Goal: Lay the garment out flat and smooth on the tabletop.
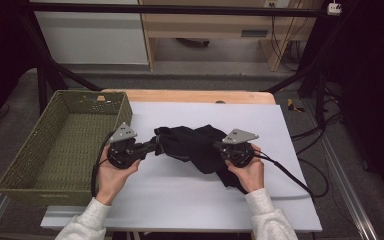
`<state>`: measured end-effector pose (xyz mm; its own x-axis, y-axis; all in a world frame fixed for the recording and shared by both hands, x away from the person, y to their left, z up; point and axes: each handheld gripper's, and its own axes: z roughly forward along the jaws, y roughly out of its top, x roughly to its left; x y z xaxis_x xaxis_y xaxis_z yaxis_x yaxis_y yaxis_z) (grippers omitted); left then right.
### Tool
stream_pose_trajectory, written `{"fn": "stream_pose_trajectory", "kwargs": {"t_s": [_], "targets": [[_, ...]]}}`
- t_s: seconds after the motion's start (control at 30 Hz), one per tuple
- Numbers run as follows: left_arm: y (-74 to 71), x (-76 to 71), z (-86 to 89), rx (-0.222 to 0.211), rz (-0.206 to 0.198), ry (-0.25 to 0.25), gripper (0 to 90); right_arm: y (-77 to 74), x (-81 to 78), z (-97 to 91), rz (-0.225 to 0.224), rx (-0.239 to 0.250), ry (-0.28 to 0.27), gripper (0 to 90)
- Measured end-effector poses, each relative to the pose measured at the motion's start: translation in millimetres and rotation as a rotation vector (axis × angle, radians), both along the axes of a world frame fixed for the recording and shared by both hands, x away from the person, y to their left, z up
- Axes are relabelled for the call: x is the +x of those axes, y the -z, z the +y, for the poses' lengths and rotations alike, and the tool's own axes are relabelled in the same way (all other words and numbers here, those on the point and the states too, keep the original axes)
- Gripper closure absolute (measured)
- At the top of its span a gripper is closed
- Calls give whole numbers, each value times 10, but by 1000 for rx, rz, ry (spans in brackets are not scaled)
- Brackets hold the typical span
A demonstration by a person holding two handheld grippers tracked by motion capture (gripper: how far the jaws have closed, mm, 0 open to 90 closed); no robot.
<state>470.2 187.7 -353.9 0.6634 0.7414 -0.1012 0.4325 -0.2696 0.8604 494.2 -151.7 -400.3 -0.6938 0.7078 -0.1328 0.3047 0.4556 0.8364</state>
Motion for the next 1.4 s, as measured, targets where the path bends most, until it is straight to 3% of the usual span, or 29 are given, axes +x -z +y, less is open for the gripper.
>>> {"fn": "stream_pose_trajectory", "kwargs": {"t_s": [0.13, 0.2, 0.37, 0.47, 0.6, 0.7, 0.83, 0.93, 1.03, 1.13, 1.23, 1.4], "targets": [[-235, 67, 49, 9, -40, -35, 858, -267, 25, -127, -45, 56, 46, 875], [-315, 130, 42, 12, -49, -58, 858, -371, 63, -175, -67, 61, 66, 876], [-389, 388, -59, 46, -41, -116, 857, -492, 267, -271, -92, 68, 138, 875], [-334, 582, -127, 38, -21, -139, 857, -462, 465, -327, -93, 63, 205, 874], [-173, 823, -172, 28, 19, -156, 847, -313, 715, -406, -69, 11, 322, 868], [-25, 886, -159, 1, 34, -172, 731, -164, 810, -470, -16, -17, 381, 819], [93, 765, -92, -49, 22, -158, 478, -88, 701, -521, -23, 7, 330, 648], [198, 643, -89, -49, 28, -122, 315, -125, 527, -557, -21, 59, 279, 517], [328, 532, -142, -63, 51, -75, 214, -140, 338, -564, 21, 119, 224, 391], [474, 459, -241, -56, 79, -33, 116, -88, 162, -545, 58, 107, 177, 332], [612, 425, -368, -27, 113, 15, 38, -7, 23, -516, 90, 102, 144, 297], [807, 389, -580, 82, 122, 55, 18, 146, -150, -477, 147, 97, 102, 276]]}}
